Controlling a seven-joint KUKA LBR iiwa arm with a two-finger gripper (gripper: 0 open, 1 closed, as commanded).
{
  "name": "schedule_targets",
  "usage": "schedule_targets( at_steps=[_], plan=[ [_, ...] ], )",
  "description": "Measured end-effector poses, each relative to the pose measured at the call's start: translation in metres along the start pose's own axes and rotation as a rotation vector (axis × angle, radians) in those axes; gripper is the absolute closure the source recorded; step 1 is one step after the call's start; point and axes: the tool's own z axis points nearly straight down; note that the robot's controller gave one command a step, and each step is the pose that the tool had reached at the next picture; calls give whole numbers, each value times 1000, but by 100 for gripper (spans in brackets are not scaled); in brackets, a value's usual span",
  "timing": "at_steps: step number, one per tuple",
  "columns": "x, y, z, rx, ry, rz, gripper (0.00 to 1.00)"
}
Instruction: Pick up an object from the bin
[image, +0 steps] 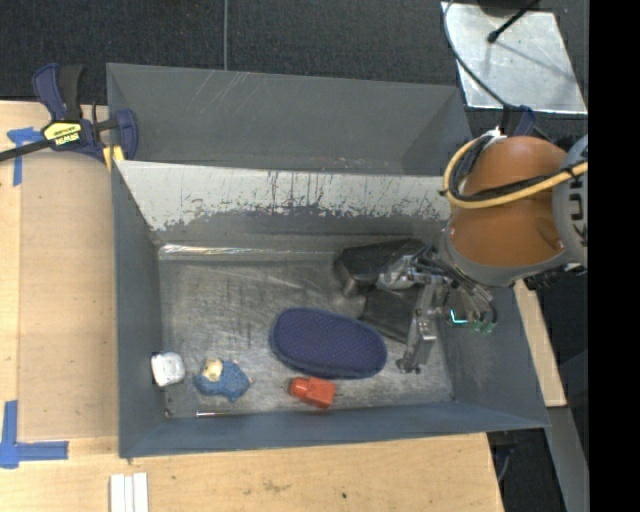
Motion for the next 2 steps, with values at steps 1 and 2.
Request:
schedule_targets(
  at_steps=[1, 2],
  plan=[
    [3, 40, 87, 3, -13, -328, 0],
    [-2, 41, 83, 3, -30, -329, 100]
  ],
)
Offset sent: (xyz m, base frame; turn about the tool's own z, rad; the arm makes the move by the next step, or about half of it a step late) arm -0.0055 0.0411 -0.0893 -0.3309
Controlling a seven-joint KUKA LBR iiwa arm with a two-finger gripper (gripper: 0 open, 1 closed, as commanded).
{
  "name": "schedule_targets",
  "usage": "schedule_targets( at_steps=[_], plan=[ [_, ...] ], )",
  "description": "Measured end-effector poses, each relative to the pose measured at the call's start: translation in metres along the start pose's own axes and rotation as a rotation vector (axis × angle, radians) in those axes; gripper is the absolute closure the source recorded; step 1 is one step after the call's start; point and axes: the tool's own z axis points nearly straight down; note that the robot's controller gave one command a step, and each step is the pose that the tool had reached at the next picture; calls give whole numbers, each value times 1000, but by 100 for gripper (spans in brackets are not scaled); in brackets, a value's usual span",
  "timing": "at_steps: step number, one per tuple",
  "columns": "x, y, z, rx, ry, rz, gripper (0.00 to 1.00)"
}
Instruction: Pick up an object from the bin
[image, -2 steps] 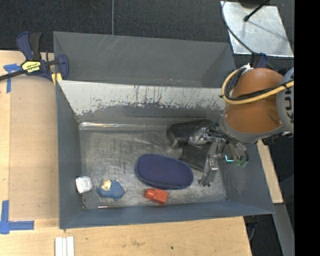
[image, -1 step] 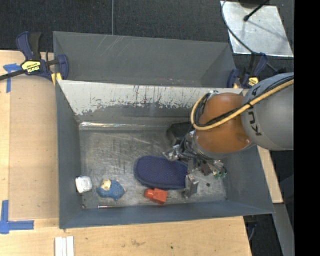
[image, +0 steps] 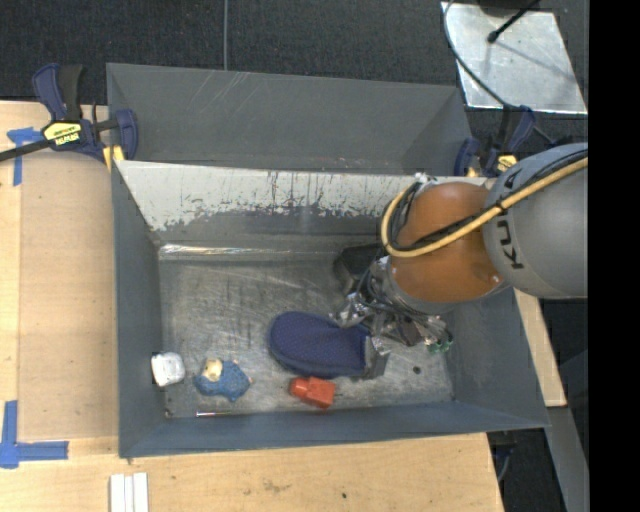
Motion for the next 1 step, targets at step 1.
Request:
schedule_targets(
  at_steps=[1],
  plan=[
    [6, 44, -125, -6, 14, -148, 100]
  ],
)
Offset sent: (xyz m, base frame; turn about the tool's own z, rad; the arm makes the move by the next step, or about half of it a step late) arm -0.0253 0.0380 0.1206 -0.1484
